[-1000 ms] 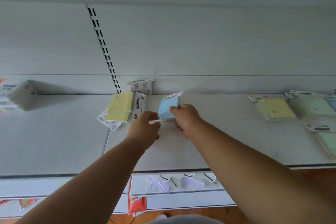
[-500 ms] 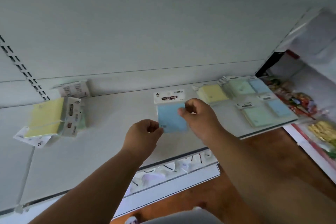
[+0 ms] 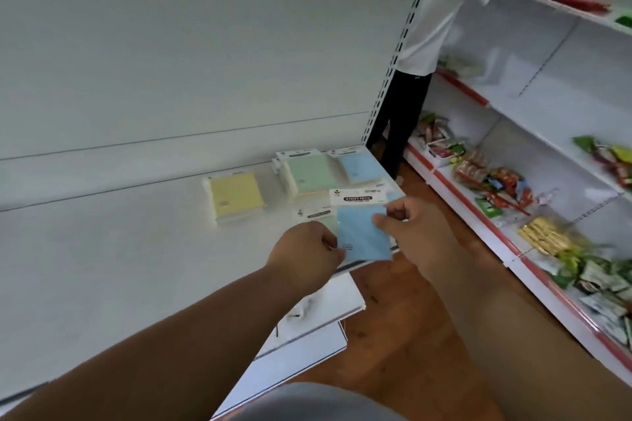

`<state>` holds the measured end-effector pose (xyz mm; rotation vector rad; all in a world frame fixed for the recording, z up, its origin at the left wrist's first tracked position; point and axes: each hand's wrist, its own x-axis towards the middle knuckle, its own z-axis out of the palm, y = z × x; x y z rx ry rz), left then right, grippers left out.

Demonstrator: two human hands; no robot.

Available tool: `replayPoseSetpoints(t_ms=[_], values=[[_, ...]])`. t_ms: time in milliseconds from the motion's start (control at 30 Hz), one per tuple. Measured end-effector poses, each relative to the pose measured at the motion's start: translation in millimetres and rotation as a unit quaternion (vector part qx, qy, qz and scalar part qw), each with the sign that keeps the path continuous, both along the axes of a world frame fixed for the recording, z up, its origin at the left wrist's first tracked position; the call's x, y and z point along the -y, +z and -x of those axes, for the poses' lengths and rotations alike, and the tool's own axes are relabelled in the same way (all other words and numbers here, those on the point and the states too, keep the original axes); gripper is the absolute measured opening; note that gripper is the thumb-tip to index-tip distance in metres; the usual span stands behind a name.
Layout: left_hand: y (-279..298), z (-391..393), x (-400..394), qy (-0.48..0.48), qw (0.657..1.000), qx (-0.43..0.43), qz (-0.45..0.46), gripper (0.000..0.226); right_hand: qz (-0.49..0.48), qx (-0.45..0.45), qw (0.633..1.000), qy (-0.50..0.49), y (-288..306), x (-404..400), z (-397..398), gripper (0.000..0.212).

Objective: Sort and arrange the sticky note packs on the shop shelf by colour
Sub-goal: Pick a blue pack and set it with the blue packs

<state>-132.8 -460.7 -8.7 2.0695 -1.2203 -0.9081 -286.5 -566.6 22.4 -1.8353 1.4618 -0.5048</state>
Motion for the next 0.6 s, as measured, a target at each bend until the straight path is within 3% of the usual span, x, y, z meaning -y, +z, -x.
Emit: replayPoseSetpoints(t_ms=[233,367,433,533,600], values=[[4,64,112,0.020,0.990,0.122,-0.068,0.020,0.004,-0.092,0.993,0.072,-6,114,33,0.033],[2,80,133,0.036,0.974,0.185,-0.123,0.018,-0.025,-0.131,0.984,0.115,-22,144,29,0.031],[2,82,139,0.043,0.971,0.199,-0.129,0.027,-0.023,-0.146,0.981,0.122,-33,152,28,0.031],[2,84,142,0.050,0.965,0.217,-0.140,0.035,0.008,-0.199,0.969,0.143,-40,156,28,0.037],[2,84,140,0.063,0.963,0.223,-0.134,0.028,0.037,-0.201,0.968,0.144,-38,152,28,0.036]])
